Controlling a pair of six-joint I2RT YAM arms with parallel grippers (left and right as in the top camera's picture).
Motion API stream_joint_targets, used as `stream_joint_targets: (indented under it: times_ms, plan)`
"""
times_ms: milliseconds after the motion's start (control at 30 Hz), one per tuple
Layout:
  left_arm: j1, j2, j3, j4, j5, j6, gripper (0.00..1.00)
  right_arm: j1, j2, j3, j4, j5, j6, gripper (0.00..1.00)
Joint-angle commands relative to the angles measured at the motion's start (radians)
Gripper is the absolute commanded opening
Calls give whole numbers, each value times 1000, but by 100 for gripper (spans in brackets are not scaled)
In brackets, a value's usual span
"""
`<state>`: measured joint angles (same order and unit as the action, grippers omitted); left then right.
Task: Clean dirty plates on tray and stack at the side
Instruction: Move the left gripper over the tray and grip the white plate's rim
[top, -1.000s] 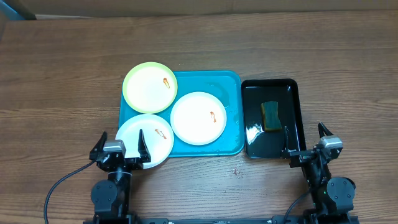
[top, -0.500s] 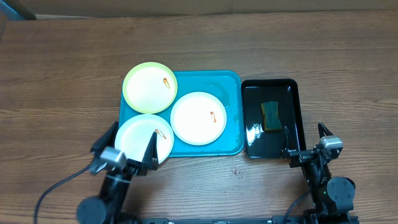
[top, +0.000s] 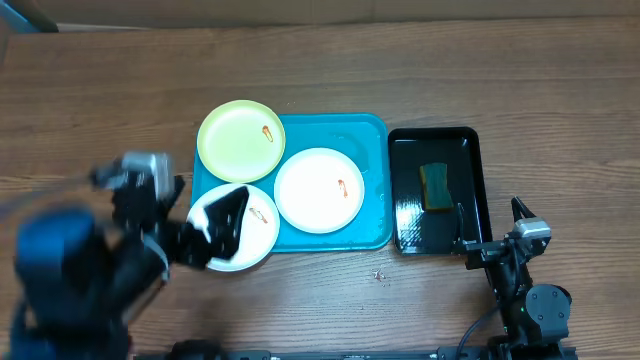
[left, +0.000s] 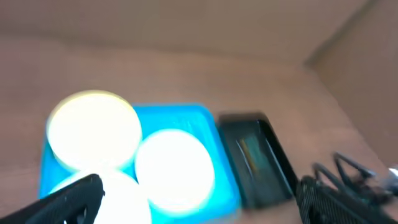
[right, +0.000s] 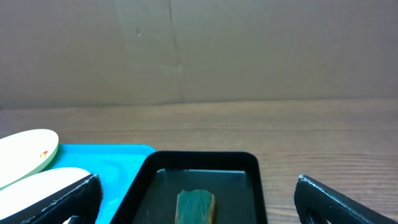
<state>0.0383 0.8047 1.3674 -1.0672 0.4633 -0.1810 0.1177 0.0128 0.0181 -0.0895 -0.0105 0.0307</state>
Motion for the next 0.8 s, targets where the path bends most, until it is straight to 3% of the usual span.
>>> stream_joint_targets:
  times_ms: [0,433,467,633,767]
  plan:
    - [-6,243,224,-168,136,1,100,-2,-8,-10,5,10,8,100]
    - [-12,658,276,-409,154,2,100,-2,-8,-10,5,10,8,100]
    - [-18,687,276,-431,147,2,98,-2,-8,-10,5,10,8,100]
    - [-71,803,275,-504,17,2,67,-2,-8,-10,5,10,8,100]
    - [-129,875,257,-503,-72,0,57,-2,-8,-10,5,10,8,100]
